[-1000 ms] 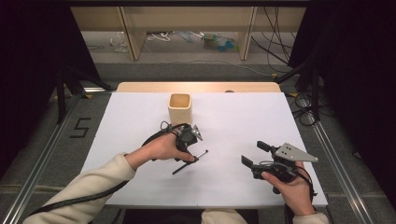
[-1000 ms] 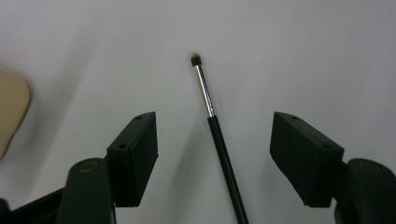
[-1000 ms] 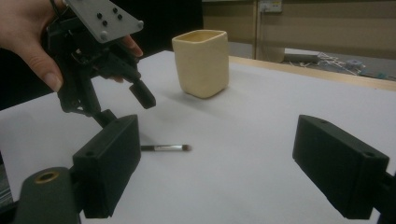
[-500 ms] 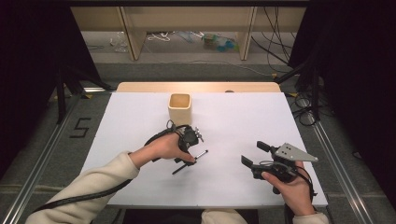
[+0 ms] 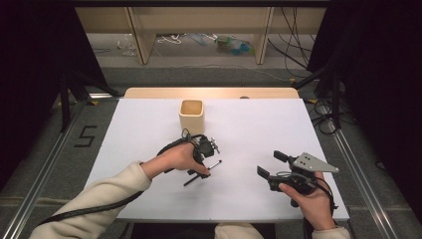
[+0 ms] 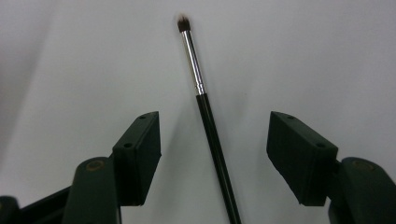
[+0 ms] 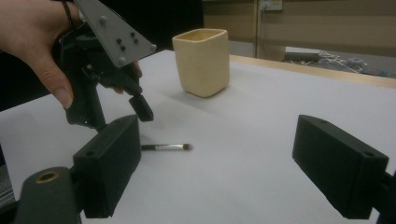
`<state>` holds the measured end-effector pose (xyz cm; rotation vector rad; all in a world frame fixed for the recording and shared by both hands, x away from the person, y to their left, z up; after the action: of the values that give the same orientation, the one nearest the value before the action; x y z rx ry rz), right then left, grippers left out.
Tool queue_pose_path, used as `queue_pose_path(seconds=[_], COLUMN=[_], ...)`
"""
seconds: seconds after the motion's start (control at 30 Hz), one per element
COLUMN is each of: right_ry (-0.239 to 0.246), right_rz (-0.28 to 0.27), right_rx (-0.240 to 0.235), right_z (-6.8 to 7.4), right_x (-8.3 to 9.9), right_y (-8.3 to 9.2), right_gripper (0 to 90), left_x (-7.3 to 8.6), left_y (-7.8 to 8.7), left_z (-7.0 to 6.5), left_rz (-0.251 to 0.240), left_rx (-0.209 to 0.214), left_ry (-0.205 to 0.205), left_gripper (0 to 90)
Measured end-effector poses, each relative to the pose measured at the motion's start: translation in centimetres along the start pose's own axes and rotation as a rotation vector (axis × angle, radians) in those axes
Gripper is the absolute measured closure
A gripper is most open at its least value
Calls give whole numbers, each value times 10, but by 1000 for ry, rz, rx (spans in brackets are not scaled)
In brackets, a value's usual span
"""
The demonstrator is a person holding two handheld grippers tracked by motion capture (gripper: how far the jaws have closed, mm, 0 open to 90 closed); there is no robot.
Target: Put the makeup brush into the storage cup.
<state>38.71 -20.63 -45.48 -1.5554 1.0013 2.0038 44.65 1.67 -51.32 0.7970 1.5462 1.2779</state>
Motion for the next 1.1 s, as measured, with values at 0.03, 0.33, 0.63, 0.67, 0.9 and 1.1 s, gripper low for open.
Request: queue_pose_path(seconds=[0.03,0.33,0.63,0.67,0.9,1.1], right_ry=[-3,-1,6,-1,-13,-15], right_rz=[-4,0,7,-1,-2,-3], right_rx=[-4,-3,6,-3,-11,-13], right_z=[0,0,-1,0,1,1], right_x=[0,0,1,1,1,1], right_y=[0,-1,0,-1,-1,-1], right_gripper=[166,167,168,168,168,168], left_x=[1,2,1,1,-1,-2], left_y=[0,-2,-10,-11,-15,-22], left_z=[0,1,3,3,5,6], left_rz=[6,29,45,51,99,120], left_rx=[2,5,13,10,12,7], left_ry=[4,10,10,8,6,0], left_gripper=[356,364,409,413,445,489])
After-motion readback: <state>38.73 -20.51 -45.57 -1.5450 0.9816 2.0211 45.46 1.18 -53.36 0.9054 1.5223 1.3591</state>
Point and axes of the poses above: each handheld gripper's, and its own axes: y roughly backward along the jaws, x roughly out of its underside, z roughly to its left, the point moved 8 cm from there along -y, roughly forward along the jaws, and after that the axes turned 2 degrees about x, right-handed, at the moved point
